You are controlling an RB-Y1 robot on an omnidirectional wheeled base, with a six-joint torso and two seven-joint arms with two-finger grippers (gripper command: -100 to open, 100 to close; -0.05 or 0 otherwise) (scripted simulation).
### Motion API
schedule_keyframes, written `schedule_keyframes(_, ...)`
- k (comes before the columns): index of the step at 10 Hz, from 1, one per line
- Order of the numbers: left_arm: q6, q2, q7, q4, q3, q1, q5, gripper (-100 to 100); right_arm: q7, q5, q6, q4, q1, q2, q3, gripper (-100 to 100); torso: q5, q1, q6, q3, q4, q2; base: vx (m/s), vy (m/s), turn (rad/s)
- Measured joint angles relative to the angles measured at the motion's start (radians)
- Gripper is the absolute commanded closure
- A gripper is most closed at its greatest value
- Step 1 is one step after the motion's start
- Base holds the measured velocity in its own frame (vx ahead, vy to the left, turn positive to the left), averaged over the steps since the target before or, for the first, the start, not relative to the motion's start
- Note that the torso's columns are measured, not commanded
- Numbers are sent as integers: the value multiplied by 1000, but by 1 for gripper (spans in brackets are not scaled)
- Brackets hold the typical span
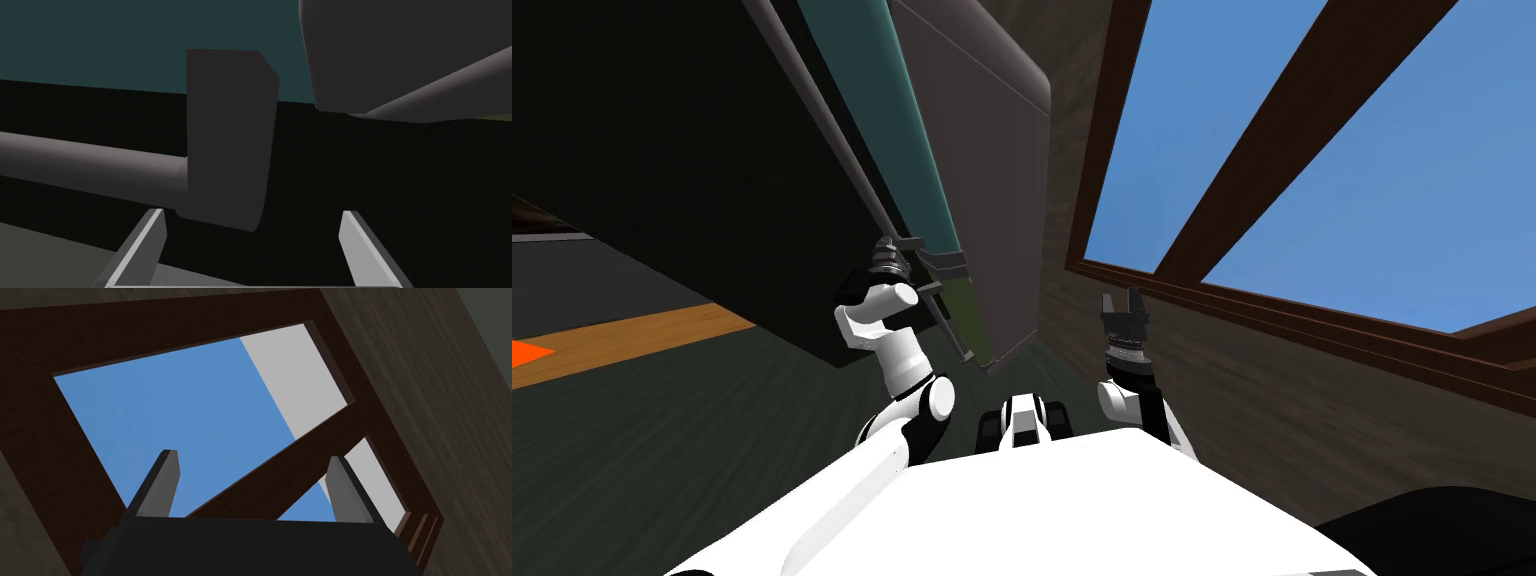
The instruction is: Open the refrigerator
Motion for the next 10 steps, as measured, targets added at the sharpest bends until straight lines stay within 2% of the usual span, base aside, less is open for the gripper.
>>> schedule_keyframes(1,3,-2,-1,0,1,-2,-1,-100,0,0,0,0,0,0,0,0,1,2,0,0,0,0,-6,-61,133)
schedule_keyframes(2,-22,15,17,29,-28,-26,8,-100,0,0,0,0,0,0,0,0,0,-1,0,0,0,0,-7,-72,63)
schedule_keyframes(3,-38,48,32,49,-48,-30,31,-100,0,0,0,0,0,0,0,0,0,-2,0,0,0,0,-6,-38,-15)
schedule_keyframes(5,-53,64,39,100,-58,-33,39,-100,0,0,0,0,0,0,0,0,1,2,0,0,0,-1,0,-33,53)
schedule_keyframes(7,-99,121,72,160,-106,-67,72,-100,0,0,0,0,0,0,0,0,-1,-2,0,0,0,0,-11,-50,34)
schedule_keyframes(9,-116,138,79,219,-117,-69,80,-100,0,0,0,0,0,0,0,0,1,1,0,0,0,0,-9,-35,71)
schedule_keyframes(10,-133,162,97,238,-143,-86,96,-100,0,0,0,0,0,0,0,0,-1,-2,1,-1,0,0,-11,-73,62)
